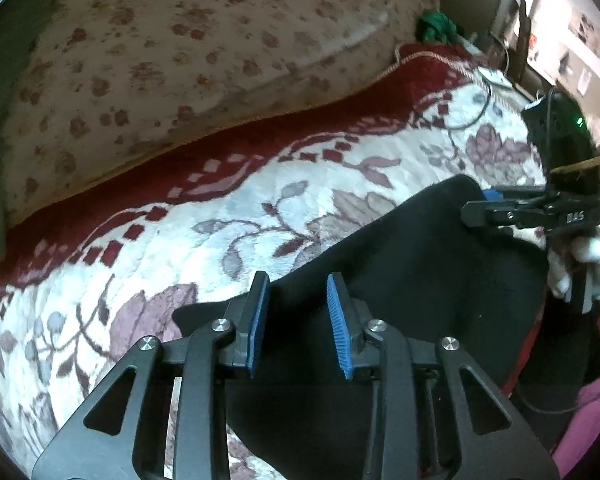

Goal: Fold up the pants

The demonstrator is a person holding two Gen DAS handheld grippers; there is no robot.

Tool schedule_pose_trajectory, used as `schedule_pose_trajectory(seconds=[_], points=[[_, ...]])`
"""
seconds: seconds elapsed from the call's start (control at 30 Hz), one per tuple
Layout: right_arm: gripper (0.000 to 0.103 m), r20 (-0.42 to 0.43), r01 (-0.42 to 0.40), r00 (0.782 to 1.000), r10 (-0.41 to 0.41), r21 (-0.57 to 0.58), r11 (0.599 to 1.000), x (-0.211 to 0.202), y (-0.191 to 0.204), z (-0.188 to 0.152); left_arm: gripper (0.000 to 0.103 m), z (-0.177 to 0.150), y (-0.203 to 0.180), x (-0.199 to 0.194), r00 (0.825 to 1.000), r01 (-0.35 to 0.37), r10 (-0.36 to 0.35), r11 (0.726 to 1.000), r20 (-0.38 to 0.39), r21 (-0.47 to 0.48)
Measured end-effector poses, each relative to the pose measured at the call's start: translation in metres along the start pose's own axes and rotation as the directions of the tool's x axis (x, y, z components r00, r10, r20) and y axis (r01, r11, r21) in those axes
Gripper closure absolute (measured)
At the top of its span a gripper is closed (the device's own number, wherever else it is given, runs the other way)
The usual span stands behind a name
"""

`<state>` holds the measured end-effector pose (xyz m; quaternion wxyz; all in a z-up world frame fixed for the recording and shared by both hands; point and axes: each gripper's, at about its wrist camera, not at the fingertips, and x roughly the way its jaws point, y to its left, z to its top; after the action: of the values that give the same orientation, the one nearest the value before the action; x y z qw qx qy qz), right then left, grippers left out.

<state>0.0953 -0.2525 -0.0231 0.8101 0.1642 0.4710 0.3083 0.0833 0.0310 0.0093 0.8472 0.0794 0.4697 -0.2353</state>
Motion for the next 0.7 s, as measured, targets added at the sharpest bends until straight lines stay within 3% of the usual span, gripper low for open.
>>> schedule_pose_trajectory(seconds=[0.13,0.3,0.33,0.37,0.43,0.57,0.7], points=[[0.033,-0.008,0.005,1.000,-0.006,-0.035,0.999,0.002,0.005,-0.001,0.074,0.008,0.000,0.007,0.999,-0.018,0.020,0.998,-0.028,0.057],[0.033,0.009,0.032,0.999,-0.031,-0.091,0.995,0.002,0.011,-0.002,0.074,0.013,0.004,0.014,0.997,0.021,-0.013,0.994,-0.073,0.109],[0.037,0.009,0.030,1.000,-0.029,-0.096,0.995,0.002,0.011,-0.002,0.074,0.013,0.004,0.017,0.996,0.027,-0.016,0.992,-0.088,0.120],[0.051,0.010,0.029,1.000,-0.028,-0.110,0.993,0.001,0.013,-0.002,0.074,0.012,0.004,0.019,0.995,0.029,-0.017,0.991,-0.098,0.128],[0.062,0.027,0.033,0.999,-0.029,-0.158,0.987,-0.002,0.018,-0.004,0.073,0.010,0.004,0.021,0.994,0.024,-0.007,0.988,-0.109,0.150],[0.078,0.064,0.078,0.996,-0.065,-0.232,0.970,-0.002,0.029,-0.006,0.071,0.002,-0.003,0.020,0.993,-0.075,0.092,0.975,-0.073,0.208],[0.086,0.102,0.085,0.993,-0.061,-0.248,0.965,-0.007,0.035,0.001,0.085,-0.002,-0.001,0.017,0.985,-0.160,0.170,0.968,-0.038,0.192]])
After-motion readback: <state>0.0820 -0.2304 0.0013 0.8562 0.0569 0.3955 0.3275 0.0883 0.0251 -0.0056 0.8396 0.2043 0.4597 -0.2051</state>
